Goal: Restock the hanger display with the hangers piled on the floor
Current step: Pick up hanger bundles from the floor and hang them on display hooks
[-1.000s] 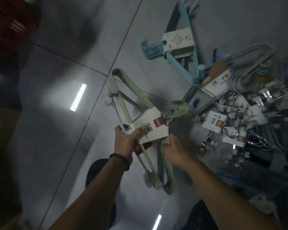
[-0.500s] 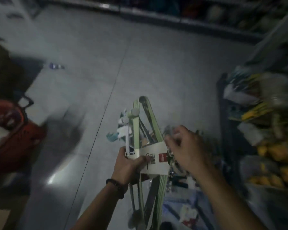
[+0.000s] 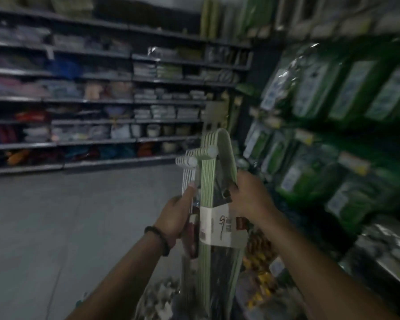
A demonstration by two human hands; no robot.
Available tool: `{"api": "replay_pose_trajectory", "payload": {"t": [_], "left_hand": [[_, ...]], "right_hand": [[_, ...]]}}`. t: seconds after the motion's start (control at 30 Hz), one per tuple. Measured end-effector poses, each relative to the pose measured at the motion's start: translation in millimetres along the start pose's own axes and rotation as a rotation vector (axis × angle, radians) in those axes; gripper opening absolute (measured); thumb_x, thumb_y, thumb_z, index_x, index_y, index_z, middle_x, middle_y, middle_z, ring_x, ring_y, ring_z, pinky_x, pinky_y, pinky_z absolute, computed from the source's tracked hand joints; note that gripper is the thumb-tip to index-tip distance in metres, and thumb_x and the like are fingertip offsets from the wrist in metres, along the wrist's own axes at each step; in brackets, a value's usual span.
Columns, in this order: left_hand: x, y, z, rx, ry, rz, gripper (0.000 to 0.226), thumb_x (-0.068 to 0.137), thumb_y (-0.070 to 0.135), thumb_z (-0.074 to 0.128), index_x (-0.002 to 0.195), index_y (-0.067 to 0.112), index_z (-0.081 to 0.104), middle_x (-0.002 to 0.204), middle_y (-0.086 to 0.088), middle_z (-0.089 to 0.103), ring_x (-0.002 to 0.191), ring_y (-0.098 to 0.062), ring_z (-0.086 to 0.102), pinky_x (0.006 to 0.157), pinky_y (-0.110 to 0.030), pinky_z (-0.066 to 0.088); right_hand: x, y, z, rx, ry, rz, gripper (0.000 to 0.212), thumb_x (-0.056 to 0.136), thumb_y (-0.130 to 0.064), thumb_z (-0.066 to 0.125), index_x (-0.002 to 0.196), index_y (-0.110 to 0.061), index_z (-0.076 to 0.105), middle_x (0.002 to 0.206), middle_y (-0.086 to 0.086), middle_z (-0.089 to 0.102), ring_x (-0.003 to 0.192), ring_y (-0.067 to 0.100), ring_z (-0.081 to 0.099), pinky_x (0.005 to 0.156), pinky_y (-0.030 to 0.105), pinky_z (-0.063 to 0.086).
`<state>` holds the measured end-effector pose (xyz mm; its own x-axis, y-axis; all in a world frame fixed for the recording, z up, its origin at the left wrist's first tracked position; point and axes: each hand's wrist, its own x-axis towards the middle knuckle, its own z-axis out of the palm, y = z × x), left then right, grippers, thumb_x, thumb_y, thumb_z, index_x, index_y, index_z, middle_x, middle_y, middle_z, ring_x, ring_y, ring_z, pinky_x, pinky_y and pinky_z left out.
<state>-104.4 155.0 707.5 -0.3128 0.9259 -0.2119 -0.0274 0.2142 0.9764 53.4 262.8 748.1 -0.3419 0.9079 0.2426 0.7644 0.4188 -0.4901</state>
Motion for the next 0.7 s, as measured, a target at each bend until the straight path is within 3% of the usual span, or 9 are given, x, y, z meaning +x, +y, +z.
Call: {"api": "replay_pose_trajectory", "payload": {"t": [0.1,0.17,0.23,0.37,0.47,0.6,0.7], "left_hand": [[18.9,46.6,42.8,0.083,-0.060,0.105,0.077,0.080,0.090,0.047,0.096,0.022,0.081,0.085,0.000,0.081,0.073,-0.017,0.076,0.072,-0.035,0.058],[34.0,69.5,66.1,0.160,-0.080,0.198,0.075,0.072,0.095,0.052,0.103,0.032,0.080,0.096,0.003,0.081,0.089,-0.019,0.077,0.084,-0.042,0.061],[48.1,96.2,91.2,0.254,-0.100,0.334,0.069,0.078,0.091,0.052,0.100,0.031,0.078,0.097,0.002,0.080,0.091,-0.020,0.075,0.089,-0.046,0.060],[67.7,143.4,134.0,0.420,-0.129,0.611,0.055,0.098,0.068,0.047,0.087,0.015,0.060,0.076,-0.001,0.066,0.069,-0.021,0.063,0.060,-0.034,0.046],[84.9,171.7,153.9,0.487,-0.168,0.784,0.039,0.104,0.054,0.048,0.091,0.018,0.058,0.076,-0.002,0.064,0.068,-0.020,0.062,0.059,-0.036,0.048],[101.3,208.8,166.7,0.560,-0.195,0.982,0.022,0.109,0.034,0.045,0.092,0.023,0.053,0.069,0.003,0.055,0.062,-0.022,0.056,0.048,-0.027,0.035],[109.8,236.5,167.2,0.475,-0.210,1.133,0.011,0.109,0.037,0.048,0.103,0.030,0.053,0.073,0.008,0.060,0.065,-0.009,0.059,0.049,-0.019,0.034]], "right_hand": [[2.1,20.1,-76.5,-0.030,0.120,0.017,0.036,0.107,-0.035,0.054,0.079,-0.014,0.055,0.071,0.009,0.061,0.063,0.028,0.060,0.050,0.032,0.036],[1.0,29.9,-118.7,-0.083,0.186,0.020,0.038,0.108,-0.039,0.051,0.080,-0.014,0.054,0.070,0.009,0.061,0.063,0.029,0.060,0.053,0.034,0.040],[-3.3,40.3,-159.5,-0.154,0.255,0.064,0.035,0.108,-0.041,0.048,0.088,-0.015,0.058,0.075,0.008,0.064,0.066,0.028,0.063,0.057,0.035,0.049],[-18.8,53.3,-224.9,-0.268,0.375,0.180,0.031,0.109,-0.041,0.047,0.092,-0.017,0.059,0.075,0.006,0.067,0.065,0.023,0.065,0.061,0.039,0.057],[-28.5,51.5,-260.1,-0.306,0.484,0.275,0.030,0.108,-0.040,0.049,0.097,-0.016,0.062,0.078,0.007,0.072,0.069,0.026,0.069,0.069,0.045,0.060],[-36.9,40.4,-299.3,-0.351,0.597,0.397,0.027,0.108,-0.037,0.049,0.096,-0.016,0.060,0.079,0.007,0.072,0.069,0.026,0.070,0.069,0.045,0.062],[-43.8,31.0,-322.1,-0.504,0.584,0.512,0.026,0.109,-0.029,0.045,0.102,-0.010,0.061,0.089,0.011,0.069,0.078,0.030,0.069,0.070,0.045,0.062]]}}
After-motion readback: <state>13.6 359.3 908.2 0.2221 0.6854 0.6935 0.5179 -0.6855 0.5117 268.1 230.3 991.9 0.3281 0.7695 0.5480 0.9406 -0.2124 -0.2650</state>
